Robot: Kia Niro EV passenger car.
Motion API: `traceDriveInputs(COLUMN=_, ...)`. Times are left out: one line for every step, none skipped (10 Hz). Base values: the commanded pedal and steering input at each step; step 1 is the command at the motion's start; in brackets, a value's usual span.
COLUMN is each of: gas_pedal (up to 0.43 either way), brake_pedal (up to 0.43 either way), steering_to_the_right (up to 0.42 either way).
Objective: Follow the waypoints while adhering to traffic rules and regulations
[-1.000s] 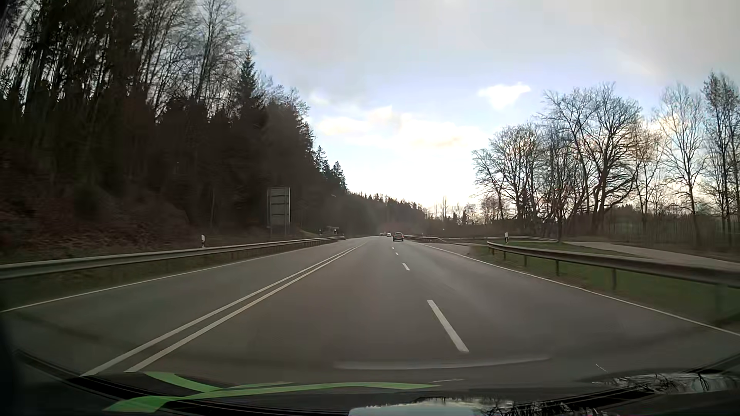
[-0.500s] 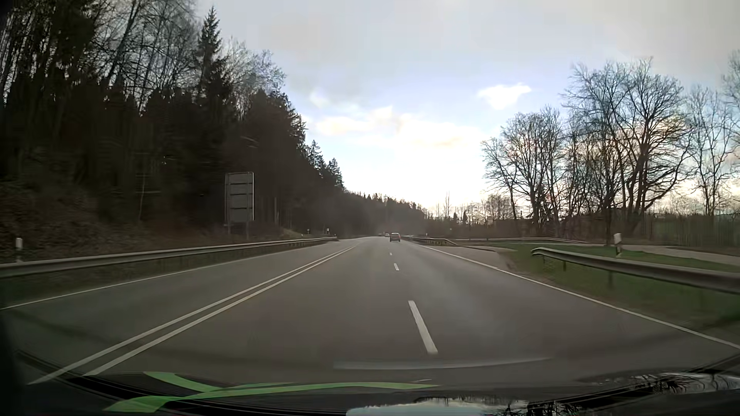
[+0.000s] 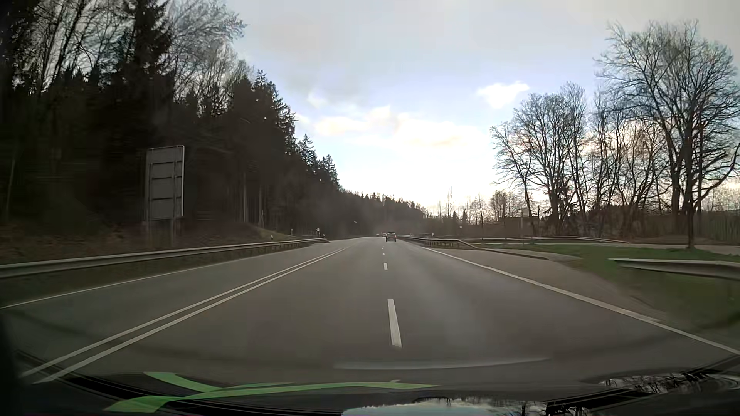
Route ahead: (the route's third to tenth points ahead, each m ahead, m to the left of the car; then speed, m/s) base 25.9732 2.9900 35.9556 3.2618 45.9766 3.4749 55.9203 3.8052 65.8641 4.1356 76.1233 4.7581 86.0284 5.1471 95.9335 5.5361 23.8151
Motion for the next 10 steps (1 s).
traceDriveInputs(gas_pedal=0.177, brake_pedal=0.0, steering_to_the_right=-0.002)
traceDriveInputs(gas_pedal=0.177, brake_pedal=0.0, steering_to_the_right=-0.001)
traceDriveInputs(gas_pedal=0.177, brake_pedal=0.0, steering_to_the_right=-0.001)
traceDriveInputs(gas_pedal=0.169, brake_pedal=0.0, steering_to_the_right=-0.002)
traceDriveInputs(gas_pedal=0.157, brake_pedal=0.0, steering_to_the_right=-0.001)
traceDriveInputs(gas_pedal=0.15, brake_pedal=0.0, steering_to_the_right=-0.002)
traceDriveInputs(gas_pedal=0.15, brake_pedal=0.0, steering_to_the_right=-0.003)
traceDriveInputs(gas_pedal=0.15, brake_pedal=0.0, steering_to_the_right=-0.004)
traceDriveInputs(gas_pedal=0.138, brake_pedal=0.0, steering_to_the_right=-0.006)
traceDriveInputs(gas_pedal=0.138, brake_pedal=0.0, steering_to_the_right=-0.007)
